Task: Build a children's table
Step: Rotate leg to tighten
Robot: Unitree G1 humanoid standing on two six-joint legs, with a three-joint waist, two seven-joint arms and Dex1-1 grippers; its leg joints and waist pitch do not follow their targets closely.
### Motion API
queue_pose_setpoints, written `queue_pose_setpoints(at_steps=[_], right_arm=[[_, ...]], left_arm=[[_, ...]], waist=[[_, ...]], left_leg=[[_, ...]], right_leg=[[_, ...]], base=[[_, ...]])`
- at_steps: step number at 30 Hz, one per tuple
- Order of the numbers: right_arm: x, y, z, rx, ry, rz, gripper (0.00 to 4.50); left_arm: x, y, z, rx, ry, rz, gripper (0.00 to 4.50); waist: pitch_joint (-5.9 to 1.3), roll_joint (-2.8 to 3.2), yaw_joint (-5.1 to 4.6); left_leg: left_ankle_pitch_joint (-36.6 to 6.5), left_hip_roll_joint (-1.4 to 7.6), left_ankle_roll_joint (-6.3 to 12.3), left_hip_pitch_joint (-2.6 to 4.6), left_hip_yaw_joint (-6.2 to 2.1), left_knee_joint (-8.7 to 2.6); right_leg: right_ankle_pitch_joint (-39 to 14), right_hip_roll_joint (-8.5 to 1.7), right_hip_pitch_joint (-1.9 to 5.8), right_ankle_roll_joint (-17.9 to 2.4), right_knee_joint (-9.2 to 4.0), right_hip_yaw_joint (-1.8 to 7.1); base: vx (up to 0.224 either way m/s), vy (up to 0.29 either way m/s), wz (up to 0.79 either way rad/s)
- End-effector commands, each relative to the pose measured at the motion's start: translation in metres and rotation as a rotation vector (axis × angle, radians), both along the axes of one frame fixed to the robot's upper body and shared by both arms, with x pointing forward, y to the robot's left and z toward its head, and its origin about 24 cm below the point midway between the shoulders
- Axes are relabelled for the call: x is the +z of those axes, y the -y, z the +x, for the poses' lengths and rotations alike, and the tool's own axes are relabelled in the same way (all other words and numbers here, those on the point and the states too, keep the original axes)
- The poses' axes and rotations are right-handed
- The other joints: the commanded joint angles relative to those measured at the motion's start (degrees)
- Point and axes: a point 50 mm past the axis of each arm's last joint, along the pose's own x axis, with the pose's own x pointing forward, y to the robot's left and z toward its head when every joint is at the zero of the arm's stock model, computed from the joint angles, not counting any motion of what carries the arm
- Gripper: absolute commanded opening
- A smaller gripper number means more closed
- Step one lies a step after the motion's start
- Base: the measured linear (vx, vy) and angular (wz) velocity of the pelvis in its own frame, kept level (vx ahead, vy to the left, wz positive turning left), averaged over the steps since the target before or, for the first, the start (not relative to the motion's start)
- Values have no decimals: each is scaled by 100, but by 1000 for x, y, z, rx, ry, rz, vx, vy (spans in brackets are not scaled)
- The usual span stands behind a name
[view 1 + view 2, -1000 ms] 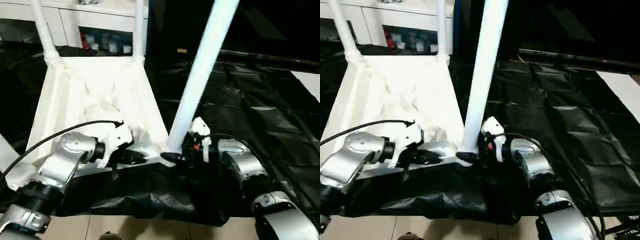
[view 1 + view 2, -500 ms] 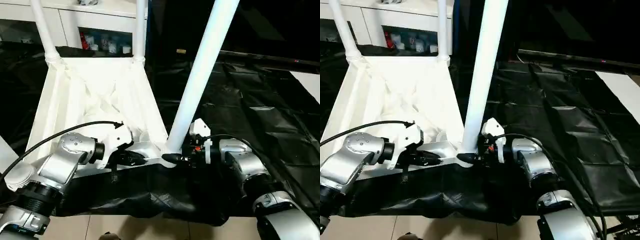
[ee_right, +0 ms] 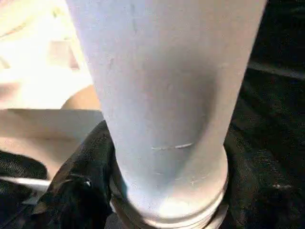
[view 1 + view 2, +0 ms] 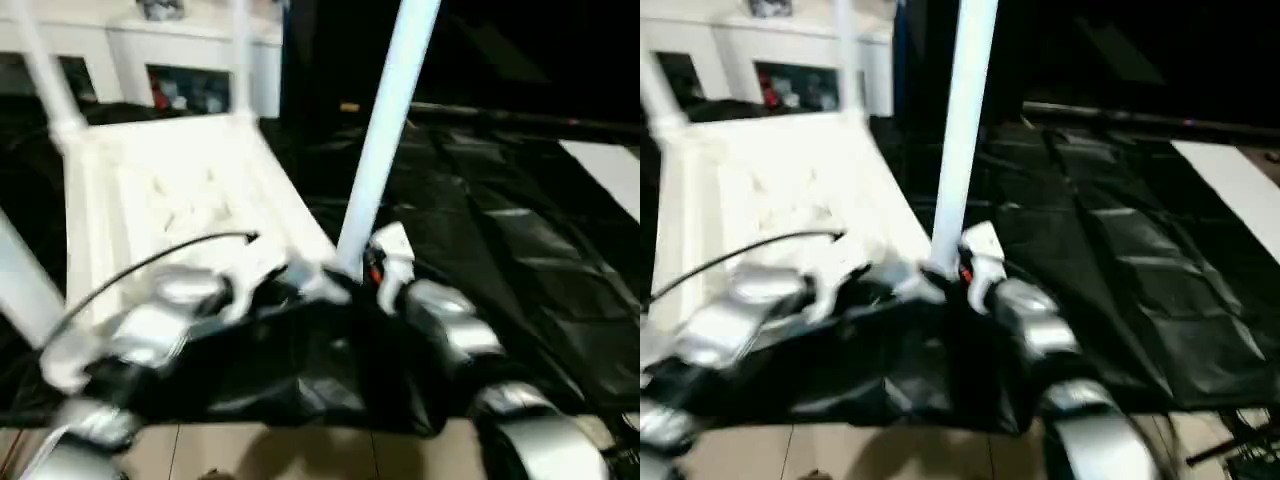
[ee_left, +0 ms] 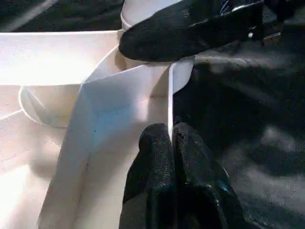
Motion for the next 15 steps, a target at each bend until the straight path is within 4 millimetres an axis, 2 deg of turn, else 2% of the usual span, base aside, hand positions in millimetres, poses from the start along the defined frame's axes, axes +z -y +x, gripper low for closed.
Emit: queue_pose_setpoints(at_steps=[1,2,3,4,6,8,11,12,14,15], right_arm=[[-8,-22,-10,88,-25,-9,271],[-6,-25,-10,106,-3,-10,305],[-3,-25,-9,121,11,9,305],[-1,-24,-8,129,15,22,340],[2,-19,-6,163,27,34,340],[4,-15,-6,189,44,11,356],[7,-3,-6,283,63,4,356],[9,2,-8,335,73,1,356],[10,6,-10,383,85,-9,356],[12,16,-14,491,94,-25,356]], left_arm=[[8,21,3,-36,50,-53,0],[8,23,3,-41,58,-52,0],[9,23,1,-64,64,-54,0],[9,22,0,-81,65,-56,0],[9,20,-4,-124,60,-63,0],[8,18,-8,-157,52,-73,0],[8,12,-17,-244,34,-89,0],[8,9,-20,-271,24,-86,0],[7,6,-21,-281,12,-76,0],[9,0,-24,-316,-4,-77,0]], waist=[[-298,96,-3],[-295,79,-5],[-297,84,-3],[-296,85,-3],[-305,92,-2],[-306,97,2],[-335,93,25],[-336,97,30],[-353,115,52],[-361,98,70]], left_leg=[[-2736,-8,-209,86,-30,-384],[-2735,-10,-183,76,-23,-385],[-2726,-9,-175,76,-24,-385],[-2707,-9,-157,70,-22,-386],[-2649,-1,-126,44,-21,-398],[-2573,12,-104,37,-5,-405],[-2318,25,-65,17,17,-403],[-2201,38,-18,-3,29,-403],[-2006,57,24,10,55,-394],[-1815,45,56,7,74,-379]], right_leg=[[-3306,-309,89,-464,-626,139],[-3295,-303,87,-470,-631,139],[-3286,-309,84,-475,-624,141],[-3277,-311,86,-476,-624,145],[-3138,-311,106,-507,-609,157],[-2876,-305,104,-621,-576,179],[-2499,-312,141,-755,-525,199],[-2245,-307,159,-844,-491,213],[-1769,-286,164,-993,-440,226],[-1423,-266,185,-1105,-397,226]], base=[[0,0,0],[0,0,0],[0,0,0],[0,0,0],[0,0,0],[0,0,0],[0,0,0],[0,0,0],[28,-3,3],[55,0,5]])
